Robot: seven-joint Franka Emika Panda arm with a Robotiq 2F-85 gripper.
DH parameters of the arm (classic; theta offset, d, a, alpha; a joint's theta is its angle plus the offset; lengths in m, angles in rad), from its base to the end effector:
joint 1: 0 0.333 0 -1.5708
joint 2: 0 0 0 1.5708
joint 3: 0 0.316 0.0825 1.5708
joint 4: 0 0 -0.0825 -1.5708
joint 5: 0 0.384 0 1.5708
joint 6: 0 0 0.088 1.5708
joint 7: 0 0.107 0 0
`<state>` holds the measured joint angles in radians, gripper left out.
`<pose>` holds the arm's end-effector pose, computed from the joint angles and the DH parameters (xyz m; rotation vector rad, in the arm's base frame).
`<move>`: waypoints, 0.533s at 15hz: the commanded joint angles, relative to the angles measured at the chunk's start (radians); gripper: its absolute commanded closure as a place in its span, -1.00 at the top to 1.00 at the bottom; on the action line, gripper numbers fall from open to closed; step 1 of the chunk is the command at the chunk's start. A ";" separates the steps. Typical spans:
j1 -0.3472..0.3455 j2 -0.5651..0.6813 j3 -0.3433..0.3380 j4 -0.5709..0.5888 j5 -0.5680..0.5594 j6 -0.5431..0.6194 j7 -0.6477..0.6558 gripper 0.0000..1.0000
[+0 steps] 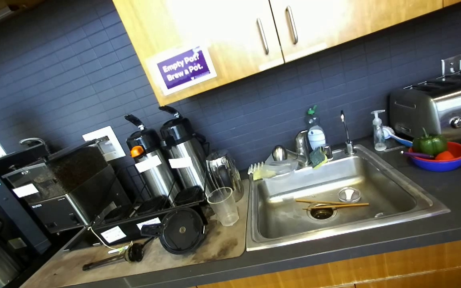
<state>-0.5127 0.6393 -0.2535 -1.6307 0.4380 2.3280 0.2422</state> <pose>0.5238 -0.4614 0.2634 -2.4250 1.7363 -0.1988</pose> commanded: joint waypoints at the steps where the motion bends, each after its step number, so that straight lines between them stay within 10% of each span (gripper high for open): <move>1: -0.012 0.009 0.011 0.032 0.011 -0.026 0.001 -0.45; 8: -0.012 0.014 0.022 0.040 0.017 -0.029 -0.004 0.41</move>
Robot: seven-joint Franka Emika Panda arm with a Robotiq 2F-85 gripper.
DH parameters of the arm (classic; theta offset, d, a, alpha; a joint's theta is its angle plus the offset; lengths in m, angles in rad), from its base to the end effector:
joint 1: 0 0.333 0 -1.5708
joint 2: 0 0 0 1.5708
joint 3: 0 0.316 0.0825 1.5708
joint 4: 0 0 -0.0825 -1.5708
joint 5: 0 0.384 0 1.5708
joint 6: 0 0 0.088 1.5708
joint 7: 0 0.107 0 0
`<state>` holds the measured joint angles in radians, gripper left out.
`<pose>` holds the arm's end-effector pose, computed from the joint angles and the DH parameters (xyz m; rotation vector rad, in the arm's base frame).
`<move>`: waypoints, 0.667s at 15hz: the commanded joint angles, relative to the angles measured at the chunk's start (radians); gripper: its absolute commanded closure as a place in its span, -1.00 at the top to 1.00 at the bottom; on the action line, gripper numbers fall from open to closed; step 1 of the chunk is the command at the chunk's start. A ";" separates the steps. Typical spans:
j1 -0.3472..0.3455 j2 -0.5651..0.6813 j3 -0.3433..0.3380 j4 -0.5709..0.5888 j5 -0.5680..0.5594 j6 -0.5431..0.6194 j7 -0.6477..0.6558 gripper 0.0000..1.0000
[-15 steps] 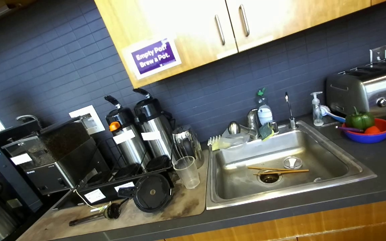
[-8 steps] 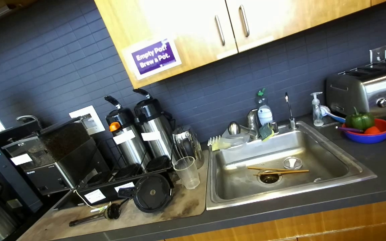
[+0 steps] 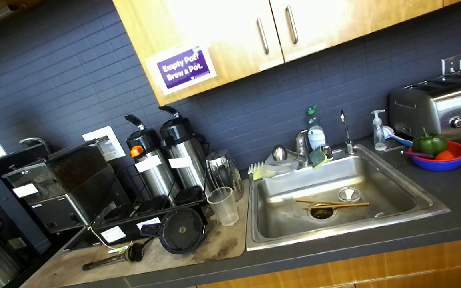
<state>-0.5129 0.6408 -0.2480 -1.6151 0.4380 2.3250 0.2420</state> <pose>0.5295 -0.4607 0.2685 -2.4285 1.7242 -0.2138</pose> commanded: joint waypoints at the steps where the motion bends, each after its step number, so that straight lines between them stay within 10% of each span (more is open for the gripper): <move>1: -0.011 0.013 0.019 0.023 0.017 -0.032 -0.004 0.57; 4: -0.010 0.019 0.028 0.016 0.021 -0.048 -0.007 0.96; 10: -0.013 0.033 0.031 0.010 0.025 -0.056 -0.006 1.00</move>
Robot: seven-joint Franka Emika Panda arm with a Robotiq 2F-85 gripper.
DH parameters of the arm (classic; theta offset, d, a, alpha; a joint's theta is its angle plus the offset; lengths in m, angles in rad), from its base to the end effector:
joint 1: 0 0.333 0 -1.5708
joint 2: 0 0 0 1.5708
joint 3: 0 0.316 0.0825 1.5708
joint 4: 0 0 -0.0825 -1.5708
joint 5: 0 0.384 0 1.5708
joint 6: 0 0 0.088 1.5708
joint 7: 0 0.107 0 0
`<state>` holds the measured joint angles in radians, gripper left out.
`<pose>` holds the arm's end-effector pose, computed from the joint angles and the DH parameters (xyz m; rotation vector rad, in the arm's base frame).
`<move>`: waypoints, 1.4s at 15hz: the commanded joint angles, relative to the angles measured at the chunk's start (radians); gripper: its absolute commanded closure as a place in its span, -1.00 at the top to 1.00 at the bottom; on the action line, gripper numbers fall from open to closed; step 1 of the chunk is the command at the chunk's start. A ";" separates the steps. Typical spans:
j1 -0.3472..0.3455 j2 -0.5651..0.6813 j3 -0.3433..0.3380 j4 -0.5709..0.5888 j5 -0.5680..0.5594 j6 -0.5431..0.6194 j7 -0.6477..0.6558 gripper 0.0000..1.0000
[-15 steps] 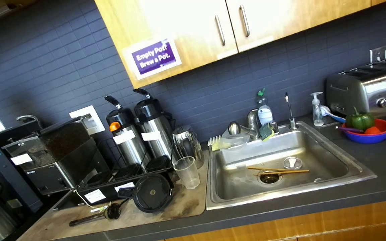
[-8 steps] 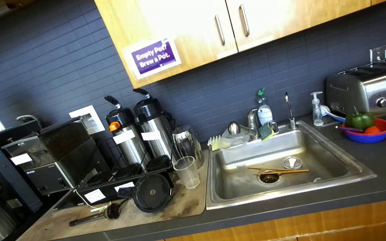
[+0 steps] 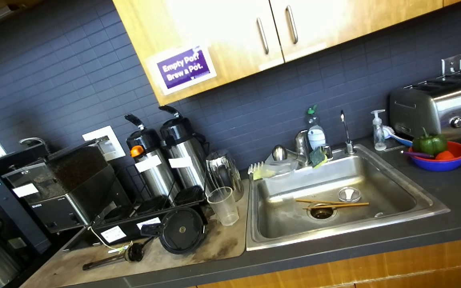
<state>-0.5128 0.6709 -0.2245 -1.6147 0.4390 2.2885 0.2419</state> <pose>0.5351 -0.4451 0.2428 -2.4274 1.6897 -0.1141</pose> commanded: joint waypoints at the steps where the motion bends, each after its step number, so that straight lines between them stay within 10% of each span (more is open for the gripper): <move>1: -0.013 0.006 0.008 0.011 0.025 -0.018 -0.006 1.00; 11: -0.020 0.010 0.007 0.019 0.028 -0.015 -0.001 -0.72; 21: -0.015 -0.006 0.002 0.018 0.027 0.008 0.003 -0.72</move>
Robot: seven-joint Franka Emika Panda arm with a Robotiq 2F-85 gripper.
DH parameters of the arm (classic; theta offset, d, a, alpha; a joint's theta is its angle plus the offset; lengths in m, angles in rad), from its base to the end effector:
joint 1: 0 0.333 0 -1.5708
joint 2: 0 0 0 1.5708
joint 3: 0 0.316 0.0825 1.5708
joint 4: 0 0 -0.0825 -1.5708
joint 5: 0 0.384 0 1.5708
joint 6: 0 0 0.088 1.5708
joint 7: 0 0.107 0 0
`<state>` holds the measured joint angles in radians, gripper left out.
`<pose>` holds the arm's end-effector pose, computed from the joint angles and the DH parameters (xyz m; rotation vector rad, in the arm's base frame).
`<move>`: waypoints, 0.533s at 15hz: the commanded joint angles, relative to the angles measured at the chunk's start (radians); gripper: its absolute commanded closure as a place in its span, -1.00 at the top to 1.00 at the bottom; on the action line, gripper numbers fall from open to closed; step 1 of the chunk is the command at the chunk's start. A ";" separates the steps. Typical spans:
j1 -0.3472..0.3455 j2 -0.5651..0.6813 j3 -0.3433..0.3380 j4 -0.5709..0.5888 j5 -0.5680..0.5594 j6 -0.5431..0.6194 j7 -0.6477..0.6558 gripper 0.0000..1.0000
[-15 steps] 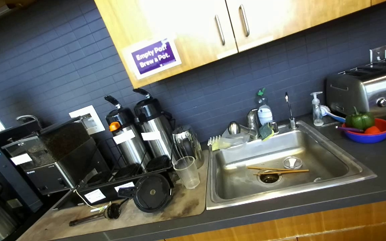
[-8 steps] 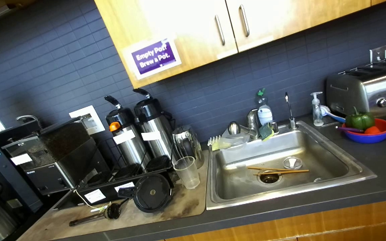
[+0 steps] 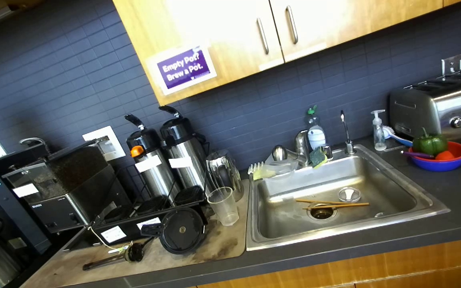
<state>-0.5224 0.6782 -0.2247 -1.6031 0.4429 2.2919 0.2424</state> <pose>0.5334 -0.4519 0.2432 -2.4180 1.7031 -0.1272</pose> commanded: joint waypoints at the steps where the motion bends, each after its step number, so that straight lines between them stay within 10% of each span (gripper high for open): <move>1: -0.005 -0.016 0.000 0.008 0.021 0.006 0.005 -0.72; 8: -0.001 -0.054 -0.008 -0.013 0.020 0.030 0.005 -0.72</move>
<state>-0.5223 0.6617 -0.2271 -1.5918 0.4430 2.2946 0.2451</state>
